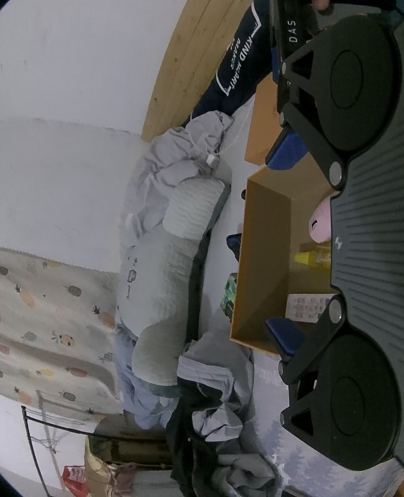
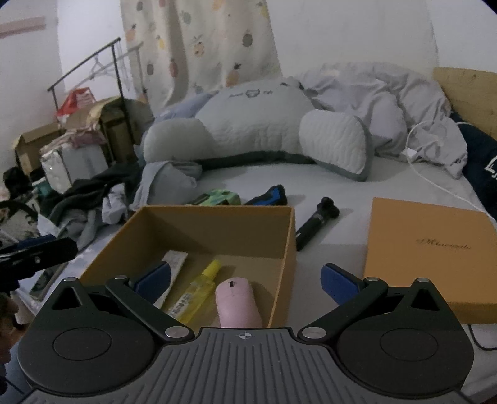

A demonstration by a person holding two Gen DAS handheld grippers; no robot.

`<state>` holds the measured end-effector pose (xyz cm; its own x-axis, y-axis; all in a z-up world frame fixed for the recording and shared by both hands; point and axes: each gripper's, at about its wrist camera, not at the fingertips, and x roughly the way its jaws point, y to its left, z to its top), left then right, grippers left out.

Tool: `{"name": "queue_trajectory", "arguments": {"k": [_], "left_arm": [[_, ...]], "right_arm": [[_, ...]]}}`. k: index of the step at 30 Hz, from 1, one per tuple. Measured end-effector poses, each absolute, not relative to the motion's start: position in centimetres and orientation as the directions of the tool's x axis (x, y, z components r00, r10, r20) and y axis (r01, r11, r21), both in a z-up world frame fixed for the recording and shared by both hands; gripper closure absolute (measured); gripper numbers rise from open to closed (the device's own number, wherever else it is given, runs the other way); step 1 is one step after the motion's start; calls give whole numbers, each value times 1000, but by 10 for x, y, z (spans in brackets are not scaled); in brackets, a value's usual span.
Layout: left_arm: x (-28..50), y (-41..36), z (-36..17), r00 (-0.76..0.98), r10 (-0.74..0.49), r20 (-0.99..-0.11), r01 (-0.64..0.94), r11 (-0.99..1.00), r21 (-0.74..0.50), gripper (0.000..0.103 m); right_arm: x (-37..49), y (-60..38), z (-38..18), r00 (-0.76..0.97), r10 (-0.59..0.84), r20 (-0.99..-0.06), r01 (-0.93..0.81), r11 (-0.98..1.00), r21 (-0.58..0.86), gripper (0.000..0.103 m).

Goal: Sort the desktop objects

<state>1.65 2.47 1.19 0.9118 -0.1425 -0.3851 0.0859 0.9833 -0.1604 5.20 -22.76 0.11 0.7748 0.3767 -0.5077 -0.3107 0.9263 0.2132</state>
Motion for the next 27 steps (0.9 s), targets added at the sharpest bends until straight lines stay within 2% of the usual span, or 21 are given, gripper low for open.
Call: {"name": "queue_trajectory", "arguments": {"k": [14,27], "left_arm": [[27,27,1,901,-145,-410,75,981,-181,0],[38,27,-15,890,-153,-430,91,983,-162,0]], "right_arm": [[66,-229,-14,771,328,-546,-257,945,204,0],[84,-232,-28,762,340,-552,-256,940,227,0]]}}
